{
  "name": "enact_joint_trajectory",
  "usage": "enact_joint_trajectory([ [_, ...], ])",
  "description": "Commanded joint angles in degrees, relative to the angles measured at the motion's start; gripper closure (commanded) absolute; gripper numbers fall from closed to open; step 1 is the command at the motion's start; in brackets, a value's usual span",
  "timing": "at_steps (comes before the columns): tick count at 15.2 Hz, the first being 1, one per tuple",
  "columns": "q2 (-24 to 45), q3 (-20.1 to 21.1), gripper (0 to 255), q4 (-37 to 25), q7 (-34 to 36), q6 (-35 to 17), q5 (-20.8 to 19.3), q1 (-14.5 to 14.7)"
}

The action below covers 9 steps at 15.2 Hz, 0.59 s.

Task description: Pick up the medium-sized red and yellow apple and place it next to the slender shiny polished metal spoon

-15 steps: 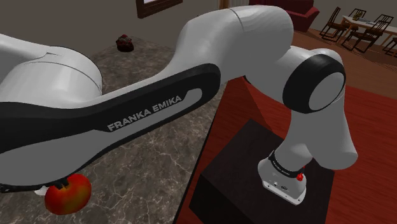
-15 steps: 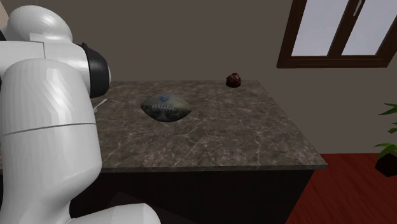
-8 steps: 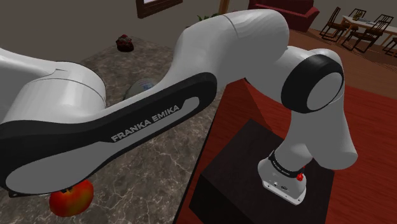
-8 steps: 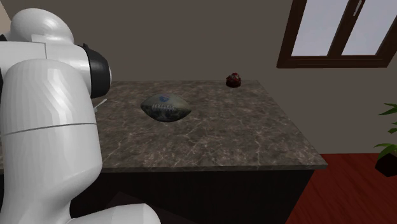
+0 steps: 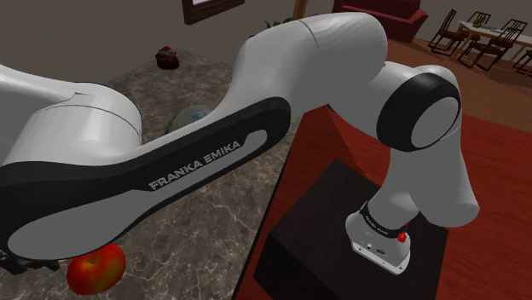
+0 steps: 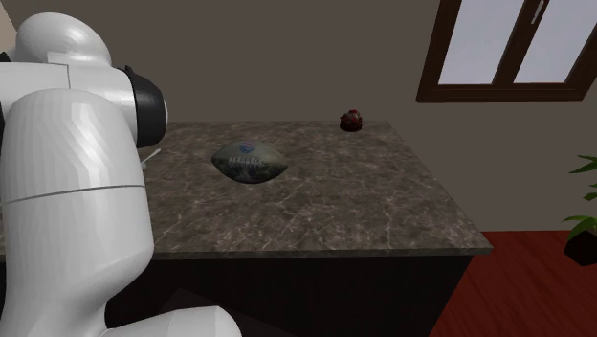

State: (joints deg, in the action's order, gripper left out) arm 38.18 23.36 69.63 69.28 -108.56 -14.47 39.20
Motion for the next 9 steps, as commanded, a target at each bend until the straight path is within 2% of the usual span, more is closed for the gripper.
enact_joint_trajectory([
  [1,0.0,0.0,0,0.0,0.0,0.0,0.0,0.0],
  [2,0.0,0.0,0,0.0,0.0,0.0,0.0,0.0],
  [6,-1.07,0.33,0,-5.67,-0.62,6.56,0.55,0.58],
  [9,-1.07,0.33,0,-5.67,-0.63,6.56,0.55,0.58],
])
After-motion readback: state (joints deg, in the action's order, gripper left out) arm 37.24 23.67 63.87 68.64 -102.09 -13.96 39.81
